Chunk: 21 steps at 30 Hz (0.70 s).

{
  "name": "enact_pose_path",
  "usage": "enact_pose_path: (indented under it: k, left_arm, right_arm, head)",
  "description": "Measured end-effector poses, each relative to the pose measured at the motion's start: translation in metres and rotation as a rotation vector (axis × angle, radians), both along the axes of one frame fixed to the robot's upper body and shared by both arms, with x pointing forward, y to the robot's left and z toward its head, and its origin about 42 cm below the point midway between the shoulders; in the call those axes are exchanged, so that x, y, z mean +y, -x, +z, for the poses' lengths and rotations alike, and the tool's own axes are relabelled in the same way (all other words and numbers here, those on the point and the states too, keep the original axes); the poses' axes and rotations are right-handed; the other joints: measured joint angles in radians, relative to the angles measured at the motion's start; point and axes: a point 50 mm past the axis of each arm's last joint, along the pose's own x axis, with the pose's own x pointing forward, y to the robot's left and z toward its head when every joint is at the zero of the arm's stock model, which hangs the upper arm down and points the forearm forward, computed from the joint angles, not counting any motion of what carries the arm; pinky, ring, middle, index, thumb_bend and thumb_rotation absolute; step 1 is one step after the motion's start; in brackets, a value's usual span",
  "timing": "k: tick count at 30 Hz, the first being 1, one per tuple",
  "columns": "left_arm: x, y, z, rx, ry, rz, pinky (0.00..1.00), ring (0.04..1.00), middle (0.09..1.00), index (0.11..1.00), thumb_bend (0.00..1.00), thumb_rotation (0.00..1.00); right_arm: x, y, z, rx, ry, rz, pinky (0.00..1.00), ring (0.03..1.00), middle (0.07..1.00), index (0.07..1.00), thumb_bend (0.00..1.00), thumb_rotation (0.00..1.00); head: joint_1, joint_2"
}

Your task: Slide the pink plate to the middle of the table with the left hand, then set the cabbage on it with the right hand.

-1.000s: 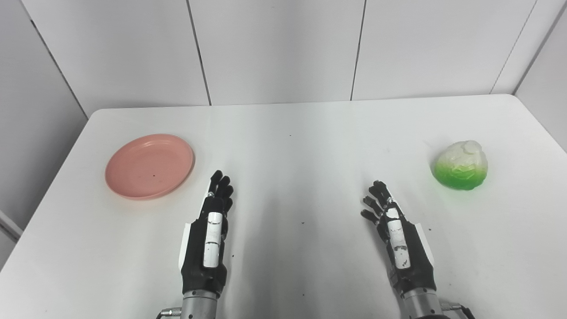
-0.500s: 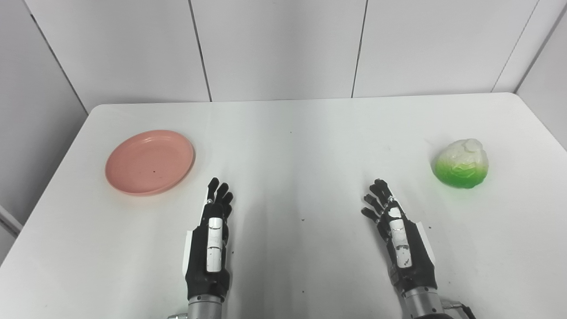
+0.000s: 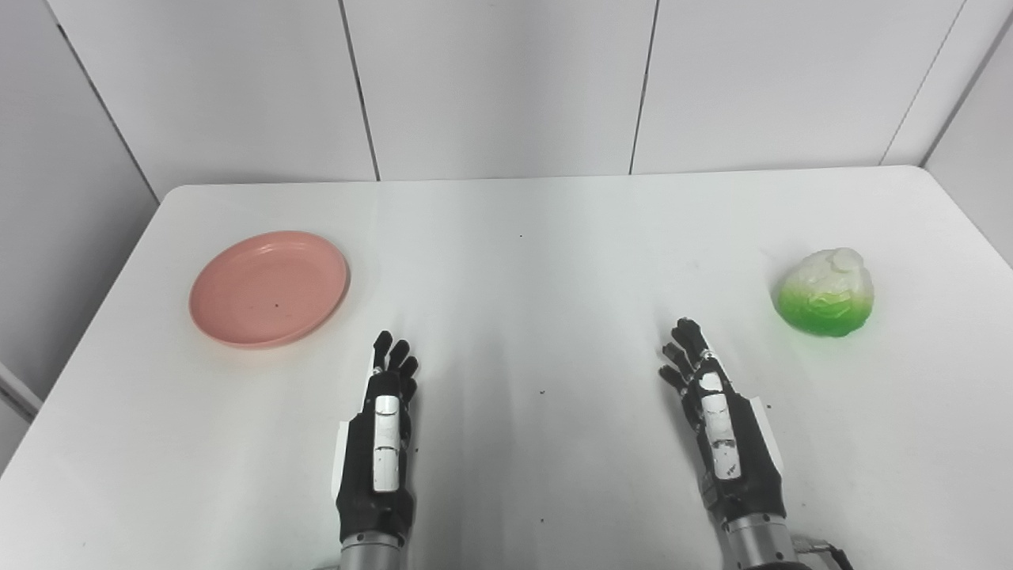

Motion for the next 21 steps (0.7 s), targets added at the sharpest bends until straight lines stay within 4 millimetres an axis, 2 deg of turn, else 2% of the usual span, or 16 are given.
enact_pose_path:
  k: [3, 7, 12, 13, 15, 16, 17, 19, 21]
  left_arm:
    - [0.0, 0.0, 0.0, 0.002, 0.0, 0.0, 1.0, 0.972, 0.981, 0.997, 0.7, 0.95]
    - [-0.001, 0.0, -0.002, 0.005, -0.001, -0.002, 1.0, 0.964, 0.969, 0.987, 0.72, 0.94]
    - [-0.003, 0.0, -0.004, -0.005, -0.015, -0.002, 1.0, 0.954, 0.954, 0.975, 0.74, 0.94]
    - [-0.003, 0.0, -0.005, -0.01, -0.016, -0.001, 1.0, 0.952, 0.953, 0.973, 0.75, 0.93]
    - [-0.006, 0.0, -0.011, -0.014, -0.018, -0.002, 1.0, 0.952, 0.955, 0.973, 0.75, 0.93]
    - [-0.006, 0.0, -0.012, -0.02, -0.024, -0.001, 1.0, 0.952, 0.955, 0.973, 0.75, 0.93]
    - [-0.007, 0.0, -0.012, -0.023, -0.029, -0.001, 1.0, 0.948, 0.952, 0.971, 0.75, 0.93]
    - [-0.009, -0.001, -0.016, -0.031, -0.027, 0.001, 1.0, 0.94, 0.945, 0.96, 0.73, 0.91]
    - [-0.011, -0.001, -0.018, -0.04, -0.023, 0.004, 1.0, 0.936, 0.94, 0.954, 0.72, 0.9]
  right_arm:
    - [0.0, 0.0, 0.0, 0.0, 0.0, 0.0, 0.92, 0.933, 0.953, 0.932, 0.85, 0.98]
    - [0.0, 0.0, -0.001, -0.006, 0.0, 0.001, 0.92, 0.935, 0.953, 0.933, 0.84, 0.98]
    - [-0.002, 0.0, -0.004, -0.027, -0.004, 0.002, 0.92, 0.933, 0.955, 0.933, 0.83, 0.98]
    - [-0.003, 0.0, -0.006, -0.034, -0.005, 0.002, 0.93, 0.933, 0.956, 0.934, 0.83, 0.98]
    - [-0.004, 0.0, -0.009, -0.047, -0.008, 0.006, 0.93, 0.936, 0.958, 0.937, 0.83, 0.99]
    - [-0.005, 0.0, -0.011, -0.048, -0.011, 0.008, 0.93, 0.936, 0.959, 0.938, 0.83, 0.99]
    - [-0.005, 0.0, -0.012, -0.051, -0.015, 0.009, 0.93, 0.935, 0.955, 0.936, 0.84, 0.99]
    - [-0.006, 0.0, -0.015, -0.059, -0.017, 0.012, 0.94, 0.936, 0.952, 0.937, 0.84, 1.0]
    - [-0.007, 0.0, -0.017, -0.066, -0.018, 0.013, 0.95, 0.937, 0.954, 0.941, 0.84, 1.0]
  head:
    - [0.005, -0.003]
    - [0.024, -0.032]
    - [0.034, -0.044]
    - [0.063, -0.081]
    - [0.084, -0.106]
    - [0.084, -0.106]
    - [0.119, -0.141]
    - [0.123, -0.144]
    - [0.159, -0.176]
